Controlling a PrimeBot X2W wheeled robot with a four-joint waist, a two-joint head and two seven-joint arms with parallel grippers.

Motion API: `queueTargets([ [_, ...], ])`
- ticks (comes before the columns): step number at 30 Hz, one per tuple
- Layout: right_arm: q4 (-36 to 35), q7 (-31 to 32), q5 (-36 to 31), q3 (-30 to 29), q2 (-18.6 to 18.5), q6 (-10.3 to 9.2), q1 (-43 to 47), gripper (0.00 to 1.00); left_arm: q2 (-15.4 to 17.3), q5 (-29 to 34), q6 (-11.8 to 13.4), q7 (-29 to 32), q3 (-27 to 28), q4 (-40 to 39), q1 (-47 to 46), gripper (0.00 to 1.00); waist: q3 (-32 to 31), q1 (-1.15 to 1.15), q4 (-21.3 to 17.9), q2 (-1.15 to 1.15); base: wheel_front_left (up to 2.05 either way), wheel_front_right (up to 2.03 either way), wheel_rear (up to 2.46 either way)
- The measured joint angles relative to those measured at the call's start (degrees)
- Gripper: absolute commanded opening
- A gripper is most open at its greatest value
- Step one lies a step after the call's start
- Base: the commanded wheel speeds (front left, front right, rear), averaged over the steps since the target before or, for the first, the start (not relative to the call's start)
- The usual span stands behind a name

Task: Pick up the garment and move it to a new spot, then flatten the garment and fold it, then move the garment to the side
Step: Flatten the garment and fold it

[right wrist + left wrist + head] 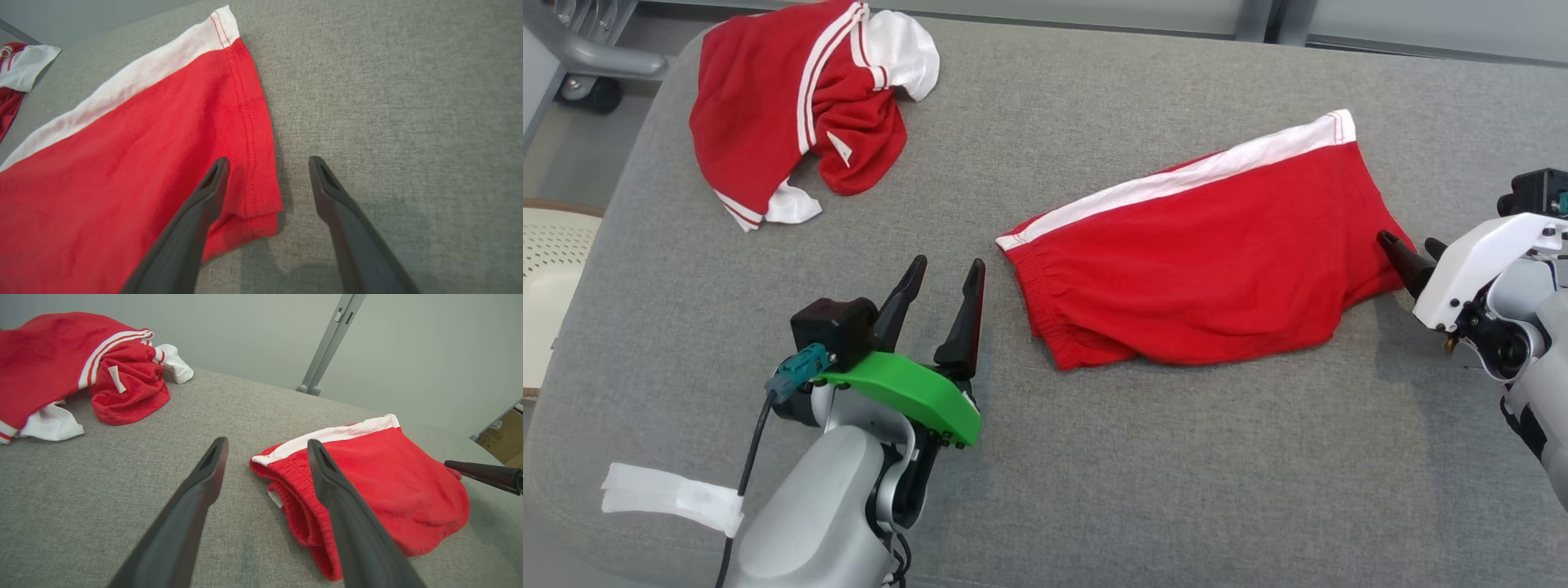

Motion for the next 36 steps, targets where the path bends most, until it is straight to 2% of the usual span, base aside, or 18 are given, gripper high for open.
queueTargets([
  [7,0.3,1.6,0.1,1.2,1.6,0.00,0.0,0.98,0.8,0.6,0.3,-0.1,1.9,-3.1,1.2,1.00,0.5,0.00,1.4,0.00,0.00,0.00,0.00],
  [8,0.3,1.8,0.2,1.3,1.9,0.00,-0.1,0.80,0.9,0.6,0.4,-0.2,2.1,-3.4,1.4,1.00,0.6,0.00,1.4,0.00,0.00,0.00,0.00],
  [9,0.3,1.9,0.4,1.4,2.0,0.00,-0.1,0.48,1.0,0.6,0.5,-0.2,2.3,-3.8,1.6,1.00,0.6,0.00,1.5,0.00,0.00,0.00,0.00],
  [13,0.4,2.2,0.5,1.5,1.9,0.00,-0.2,0.21,1.4,0.9,0.5,-0.2,2.8,-4.8,2.4,1.00,0.8,0.00,1.5,0.00,0.00,0.00,0.00],
  [14,0.5,2.2,0.5,1.5,1.9,0.00,-0.2,0.00,1.4,1.0,0.5,-0.2,2.9,-5.1,2.7,1.00,0.8,0.00,1.5,0.00,0.00,0.00,0.00],
  [21,0.3,-0.4,2.4,0.6,2.0,0.00,-0.2,0.00,1.7,1.2,1.0,-0.2,4.0,-6.8,3.5,1.00,1.0,0.00,1.0,0.00,0.00,0.00,0.00],
  [28,-3.6,-5.2,4.0,0.0,3.3,0.00,0.4,0.00,2.2,1.5,1.3,-0.2,5.4,-8.2,5.4,1.00,0.5,0.00,-0.4,0.00,0.00,0.00,0.00],
  [36,-5.8,-11.7,6.5,-0.4,4.8,0.00,7.5,0.00,3.0,1.6,1.6,-0.2,6.8,-9.3,7.4,1.00,-0.6,0.00,-3.3,0.00,0.00,0.00,0.00],
])
